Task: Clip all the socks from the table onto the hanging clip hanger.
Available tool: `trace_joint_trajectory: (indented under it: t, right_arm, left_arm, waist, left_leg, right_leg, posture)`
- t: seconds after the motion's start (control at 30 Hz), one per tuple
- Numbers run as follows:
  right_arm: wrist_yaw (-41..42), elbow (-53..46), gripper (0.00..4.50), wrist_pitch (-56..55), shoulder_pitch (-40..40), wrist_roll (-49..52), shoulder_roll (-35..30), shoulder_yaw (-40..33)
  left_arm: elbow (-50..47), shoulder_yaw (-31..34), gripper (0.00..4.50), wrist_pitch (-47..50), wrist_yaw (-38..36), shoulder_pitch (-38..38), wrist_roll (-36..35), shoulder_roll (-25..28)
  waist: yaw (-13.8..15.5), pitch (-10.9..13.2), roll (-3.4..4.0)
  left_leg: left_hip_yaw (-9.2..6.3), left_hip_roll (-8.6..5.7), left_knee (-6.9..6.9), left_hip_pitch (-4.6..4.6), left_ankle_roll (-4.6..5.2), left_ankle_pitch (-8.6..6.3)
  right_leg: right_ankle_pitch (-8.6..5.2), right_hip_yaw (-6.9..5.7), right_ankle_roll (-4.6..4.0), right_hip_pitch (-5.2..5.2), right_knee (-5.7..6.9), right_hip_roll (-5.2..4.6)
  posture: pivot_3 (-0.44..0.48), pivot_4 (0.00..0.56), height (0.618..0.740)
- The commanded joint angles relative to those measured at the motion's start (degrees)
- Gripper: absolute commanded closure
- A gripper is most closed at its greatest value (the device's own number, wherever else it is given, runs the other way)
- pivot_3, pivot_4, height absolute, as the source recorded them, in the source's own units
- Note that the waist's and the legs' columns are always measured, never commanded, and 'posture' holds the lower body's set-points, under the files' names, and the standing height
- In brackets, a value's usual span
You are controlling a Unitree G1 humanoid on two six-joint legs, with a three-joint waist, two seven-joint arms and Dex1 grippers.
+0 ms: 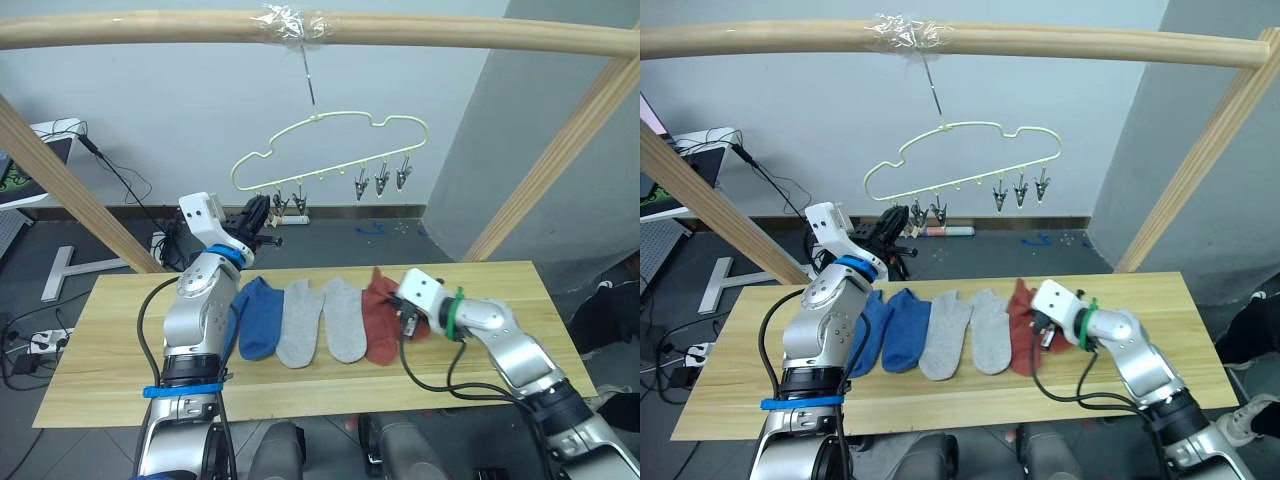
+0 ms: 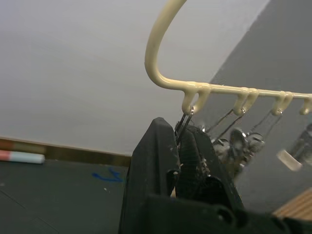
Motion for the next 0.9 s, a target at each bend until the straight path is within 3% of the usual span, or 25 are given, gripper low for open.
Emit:
trace_joint_trajectory:
  t: [0.03, 0.53, 0.9]
  right_arm:
    - [-0.21, -2.07, 4.47, 0.25, -3.95, -0.17, 2.96, 1.12]
    - [1.19, 13.44, 4.47, -5.41, -16.73, -3.64, 12.46, 6.60]
    - [0.03, 19.28, 4.47, -10.15, -21.34, -6.52, 14.40, 6.13]
  left_arm:
    - [-2.31, 1.00, 4.48, 1.71, 0.58, 0.59, -1.79, -0.56]
    - [-8.99, 1.13, 4.48, 9.42, -0.63, 0.55, -7.64, -0.42]
    - [-11.61, 1.27, 4.48, 12.60, -0.85, 1.69, -9.42, -0.32]
  waist:
    - [0.24, 0.01, 0.00]
    - [0.95, 0.05, 0.00]
    - [1.56, 0.07, 0.02]
  left_leg:
    - [-0.07, 0.00, 0.00, 0.00, -0.02, 0.01]
    - [-0.50, -0.04, 0.00, -0.11, -0.02, 0.01]
    - [-0.67, -0.11, -0.02, -0.18, -0.02, 0.01]
  right_leg:
    - [0.00, -0.04, 0.00, 0.00, 0.01, 0.00]
    - [0.01, -0.26, -0.02, 0.00, 0.00, -0.17]
    - [0.15, -0.37, -0.25, 0.00, -0.03, -0.31]
  posture:
    - [-0.010, 0.229, 0.740]
    - [0.026, 0.227, 0.740]
    - [0.038, 0.228, 0.740]
